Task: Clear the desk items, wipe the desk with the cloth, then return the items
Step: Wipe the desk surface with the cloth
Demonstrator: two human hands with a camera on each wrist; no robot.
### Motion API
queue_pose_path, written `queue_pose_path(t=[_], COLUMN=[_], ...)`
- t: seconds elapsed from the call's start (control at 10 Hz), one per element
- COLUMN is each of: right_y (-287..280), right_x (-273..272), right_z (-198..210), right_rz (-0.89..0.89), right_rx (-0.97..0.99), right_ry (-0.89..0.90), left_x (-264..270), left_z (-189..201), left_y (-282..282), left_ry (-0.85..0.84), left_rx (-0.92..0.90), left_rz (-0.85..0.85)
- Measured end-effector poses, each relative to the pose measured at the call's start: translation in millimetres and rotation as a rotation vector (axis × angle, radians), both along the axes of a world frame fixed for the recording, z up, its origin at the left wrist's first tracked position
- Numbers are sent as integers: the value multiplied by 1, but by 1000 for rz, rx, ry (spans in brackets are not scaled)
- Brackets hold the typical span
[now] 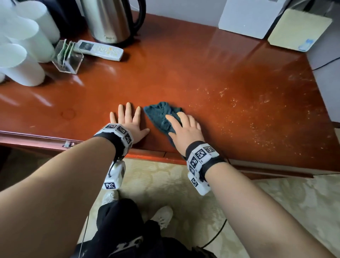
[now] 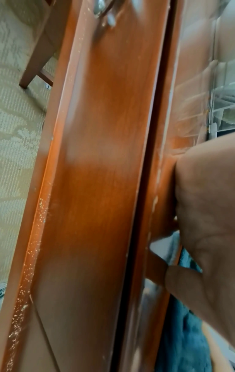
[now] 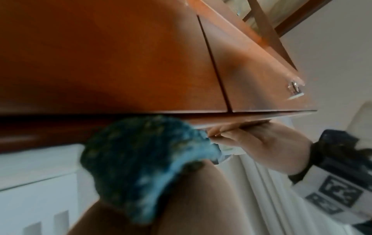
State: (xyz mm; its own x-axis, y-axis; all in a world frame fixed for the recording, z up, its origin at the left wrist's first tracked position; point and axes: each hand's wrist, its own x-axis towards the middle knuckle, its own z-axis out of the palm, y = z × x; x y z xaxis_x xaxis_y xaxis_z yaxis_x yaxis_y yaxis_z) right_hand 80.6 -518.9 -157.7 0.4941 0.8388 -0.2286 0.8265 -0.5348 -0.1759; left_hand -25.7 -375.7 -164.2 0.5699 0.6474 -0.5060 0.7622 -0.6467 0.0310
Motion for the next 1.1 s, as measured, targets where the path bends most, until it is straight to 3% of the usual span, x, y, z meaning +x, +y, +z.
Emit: queue_pose_path(t=[0.1, 0.2, 0.3, 0.4, 0.5, 0.6, 0.7, 0.8, 0.9, 1.0, 1.1], right_y=[-27, -66, -97, -100, -70, -29, -5, 10, 24, 26, 13], right_x=[15, 44, 73, 83, 75, 66, 59, 38, 13, 7, 26], right_z=[2, 16, 42, 65, 86, 88, 70, 52, 29, 11, 9], right_rz=[-51, -268, -548, -685, -613, -498, -463, -315, -52, 37, -73], right_rx=[28, -64, -250, -82, 242, 302, 79, 10, -109, -219, -229], right_ry=[-38, -31, 108, 209, 367, 431, 220, 164, 154, 74, 35], left_x=[0, 0, 0, 0, 0, -1, -2, -1, 0, -1, -1], left_z=[1, 2, 3, 3, 5, 4, 3, 3, 3, 3, 5], left_y=[-1, 0, 0, 0, 0, 1, 0, 0, -1, -1, 1], left_ry=[9, 23, 36, 49, 54, 45, 32, 41, 42, 46, 40], left_rx=[-5, -9, -11, -20, -29, -22, -1, -8, -14, -15, -32], left_rz=[-3, -12, -16, -16, -20, -20, -21, -23, -13, -11, -13])
